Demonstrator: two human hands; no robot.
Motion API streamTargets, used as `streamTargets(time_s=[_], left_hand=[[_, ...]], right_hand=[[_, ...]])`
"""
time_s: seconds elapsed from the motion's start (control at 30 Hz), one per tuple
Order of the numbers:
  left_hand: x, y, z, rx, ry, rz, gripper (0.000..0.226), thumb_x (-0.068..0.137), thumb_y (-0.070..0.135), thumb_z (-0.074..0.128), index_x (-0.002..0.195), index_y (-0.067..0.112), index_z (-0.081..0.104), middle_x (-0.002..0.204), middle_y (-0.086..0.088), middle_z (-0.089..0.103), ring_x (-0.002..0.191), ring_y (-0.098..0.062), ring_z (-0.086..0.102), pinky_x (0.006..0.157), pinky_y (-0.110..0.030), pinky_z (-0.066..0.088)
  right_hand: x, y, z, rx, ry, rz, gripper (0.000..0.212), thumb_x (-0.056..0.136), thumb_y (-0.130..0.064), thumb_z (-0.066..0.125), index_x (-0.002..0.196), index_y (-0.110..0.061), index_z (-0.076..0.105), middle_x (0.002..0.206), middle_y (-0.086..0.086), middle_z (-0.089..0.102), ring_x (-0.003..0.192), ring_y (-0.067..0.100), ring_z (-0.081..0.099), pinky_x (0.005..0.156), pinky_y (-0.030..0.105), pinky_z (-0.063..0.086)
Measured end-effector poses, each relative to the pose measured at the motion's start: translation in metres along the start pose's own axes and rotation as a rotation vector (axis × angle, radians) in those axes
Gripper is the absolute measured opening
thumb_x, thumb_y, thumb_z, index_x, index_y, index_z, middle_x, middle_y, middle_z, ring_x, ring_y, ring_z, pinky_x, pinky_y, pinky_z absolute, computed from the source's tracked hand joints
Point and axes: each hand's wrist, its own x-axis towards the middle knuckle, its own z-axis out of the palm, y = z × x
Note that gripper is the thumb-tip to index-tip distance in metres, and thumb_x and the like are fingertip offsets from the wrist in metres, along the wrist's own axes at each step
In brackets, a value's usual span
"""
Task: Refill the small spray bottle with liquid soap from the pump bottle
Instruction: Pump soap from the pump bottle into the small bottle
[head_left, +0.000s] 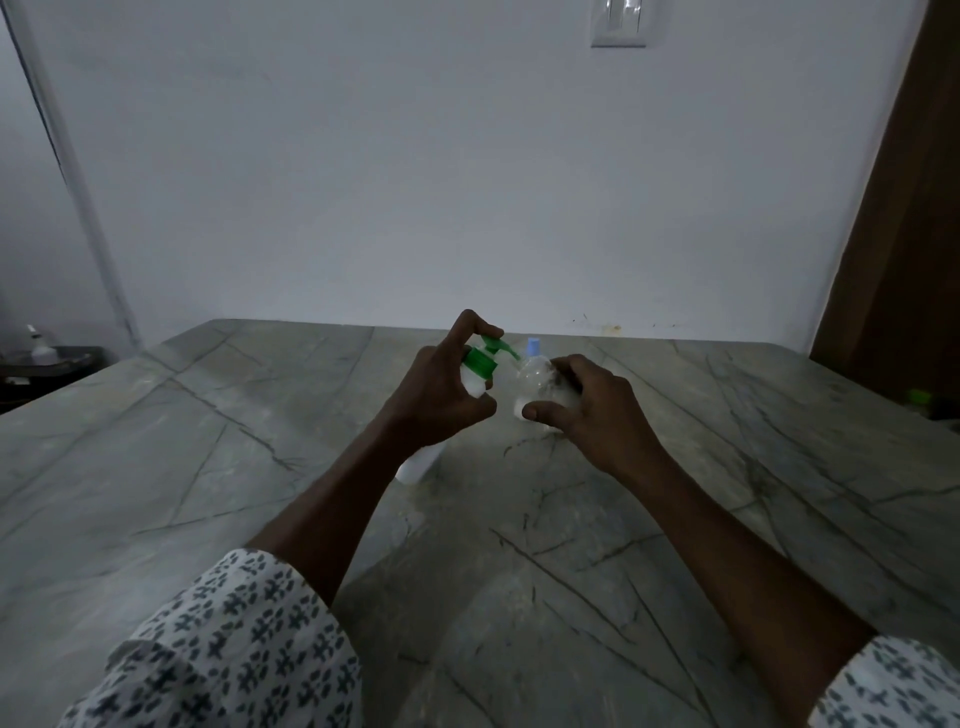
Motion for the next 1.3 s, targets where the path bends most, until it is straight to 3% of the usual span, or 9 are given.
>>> streamTargets(time_s=[0.17,0.3,0.4,0.63,0.8,0.9,1.3], left_hand=[[-0.001,0.003,0.004,0.003,-0.001,-0.005,0.071,0.069,0.006,0.073,0.129,0.028,0.042,0.084,0.008,0.067,0.073,-0.003,0.064,0.061,-0.007,0.046],[-0.001,0.003,0.003,-0.004,0.003,-0.003,0.074,0.068,0.008,0.074,0.130,0.032,0.041,0.086,0.010,0.067,0.074,-0.002,0.064,0.061,-0.008,0.047],[0.000,0.003,0.003,-0.007,0.013,-0.005,0.071,0.068,0.010,0.072,0.128,0.032,0.041,0.085,0.009,0.068,0.072,-0.006,0.065,0.060,-0.009,0.048],[0.001,0.003,0.002,0.006,0.029,-0.023,0.061,0.070,0.006,0.075,0.118,0.028,0.044,0.085,0.007,0.068,0.073,-0.003,0.064,0.060,-0.008,0.048],[0.000,0.000,0.005,0.007,0.026,0.010,0.072,0.070,0.007,0.073,0.130,0.029,0.041,0.084,0.008,0.067,0.074,-0.002,0.064,0.059,-0.007,0.047],[0.001,-0.002,0.005,0.002,0.018,0.021,0.074,0.068,0.010,0.074,0.129,0.034,0.040,0.084,0.010,0.067,0.076,-0.001,0.065,0.060,-0.006,0.046],[-0.002,0.001,0.004,-0.004,0.085,0.015,0.062,0.068,0.012,0.074,0.117,0.033,0.043,0.084,0.016,0.066,0.074,-0.004,0.065,0.060,-0.008,0.048]], right_hand=[[-0.001,0.000,-0.001,-0.062,0.012,-0.007,0.053,0.071,-0.036,0.080,0.115,-0.014,0.061,0.100,-0.004,0.064,0.084,0.012,0.059,0.061,0.008,0.036],[-0.003,0.002,-0.004,-0.048,0.012,-0.038,0.057,0.071,-0.031,0.081,0.121,-0.013,0.060,0.109,0.004,0.065,0.092,0.019,0.059,0.077,0.028,0.049],[-0.004,0.002,-0.007,-0.016,0.012,-0.036,0.061,0.071,-0.030,0.082,0.125,-0.014,0.059,0.115,0.005,0.064,0.096,0.019,0.059,0.083,0.035,0.051],[-0.006,0.001,-0.006,0.014,-0.012,-0.023,0.051,0.076,-0.033,0.078,0.120,-0.014,0.061,0.111,0.003,0.066,0.094,0.016,0.060,0.078,0.028,0.049],[-0.007,0.004,0.000,0.003,0.038,-0.024,0.051,0.080,-0.038,0.073,0.124,-0.016,0.058,0.116,0.002,0.065,0.095,0.012,0.059,0.069,0.010,0.041],[-0.006,0.006,0.000,-0.012,0.060,-0.037,0.050,0.081,-0.038,0.071,0.125,-0.019,0.056,0.118,0.002,0.065,0.094,0.012,0.059,0.070,0.016,0.042],[-0.010,0.001,0.001,-0.035,0.066,-0.082,0.052,0.082,-0.037,0.072,0.127,-0.015,0.058,0.122,0.005,0.065,0.101,0.016,0.061,0.077,0.012,0.040]])
